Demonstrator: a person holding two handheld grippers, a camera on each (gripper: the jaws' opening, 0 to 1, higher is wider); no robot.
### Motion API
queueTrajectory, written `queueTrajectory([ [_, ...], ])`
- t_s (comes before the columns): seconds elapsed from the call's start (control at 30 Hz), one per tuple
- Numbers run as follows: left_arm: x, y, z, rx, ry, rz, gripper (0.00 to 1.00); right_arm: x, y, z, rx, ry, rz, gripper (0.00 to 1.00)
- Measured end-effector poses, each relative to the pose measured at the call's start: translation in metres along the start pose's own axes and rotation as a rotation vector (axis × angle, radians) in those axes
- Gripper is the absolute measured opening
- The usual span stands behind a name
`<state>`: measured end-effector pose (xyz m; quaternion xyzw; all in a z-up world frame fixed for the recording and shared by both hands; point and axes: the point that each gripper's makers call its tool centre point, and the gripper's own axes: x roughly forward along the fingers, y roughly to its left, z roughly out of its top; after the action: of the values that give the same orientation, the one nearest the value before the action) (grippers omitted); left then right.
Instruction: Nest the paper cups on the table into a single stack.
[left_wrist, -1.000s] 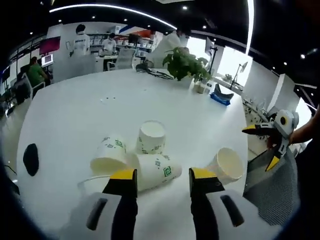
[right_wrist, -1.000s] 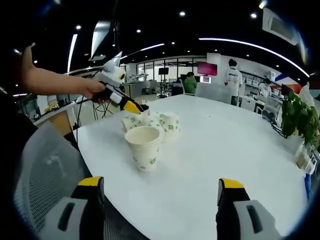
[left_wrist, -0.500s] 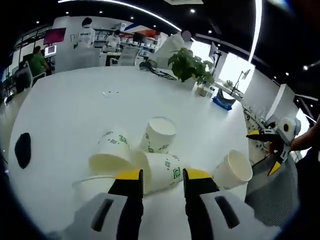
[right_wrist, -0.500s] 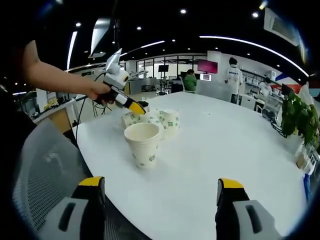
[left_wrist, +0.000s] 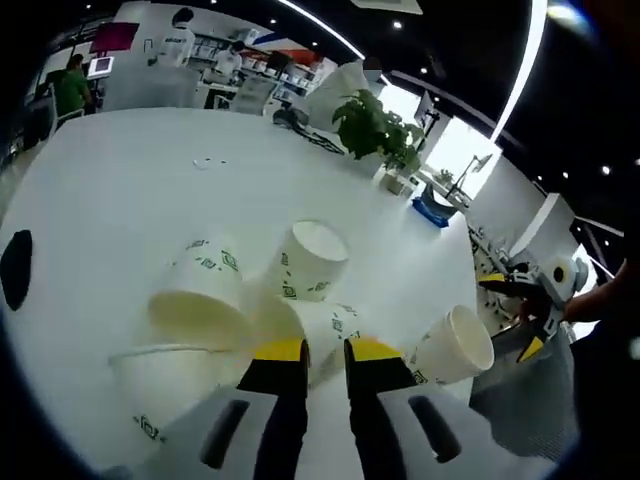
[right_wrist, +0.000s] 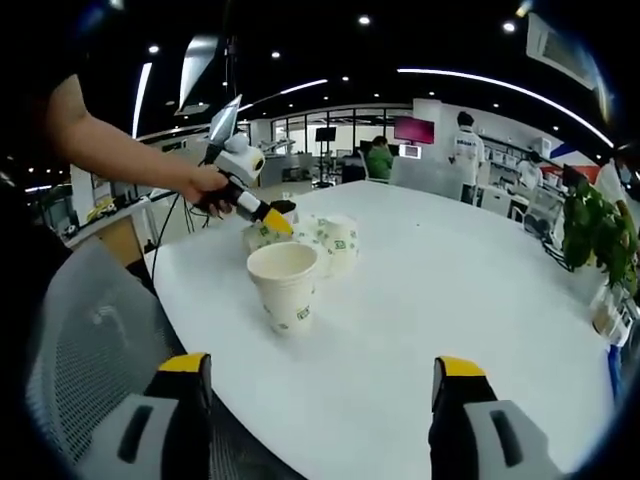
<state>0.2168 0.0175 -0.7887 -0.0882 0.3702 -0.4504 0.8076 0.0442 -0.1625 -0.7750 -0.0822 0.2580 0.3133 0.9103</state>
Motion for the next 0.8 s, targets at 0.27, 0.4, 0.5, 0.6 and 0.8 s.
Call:
queueTrajectory([
  [0.27,0.003,-0.02,-0.005,-0.052,-0.019,-0.067,0.01,0.0,0.001,-0.001,-0.006,0.009,0.004,0.91],
  [0.4,0.006,-0.033,-0.008,-0.063,-0.025,-0.103,0.0,0.0,0.001,-0.001,-0.007,0.006,0.002,0.91],
  [0.5,0.007,-0.038,-0.009,-0.059,-0.028,-0.121,0.0,0.0,0.001,-0.001,-0.007,0.004,0.001,0.91],
  [0.6,0.006,-0.045,-0.011,-0.06,-0.03,-0.142,0.0,0.0,0.0,0.0,-0.006,0.002,0.001,0.91],
  [0.8,0.0,-0.064,-0.009,-0.043,-0.04,-0.147,0.0,0.0,0.0,0.001,-0.005,-0.008,0.002,0.91],
])
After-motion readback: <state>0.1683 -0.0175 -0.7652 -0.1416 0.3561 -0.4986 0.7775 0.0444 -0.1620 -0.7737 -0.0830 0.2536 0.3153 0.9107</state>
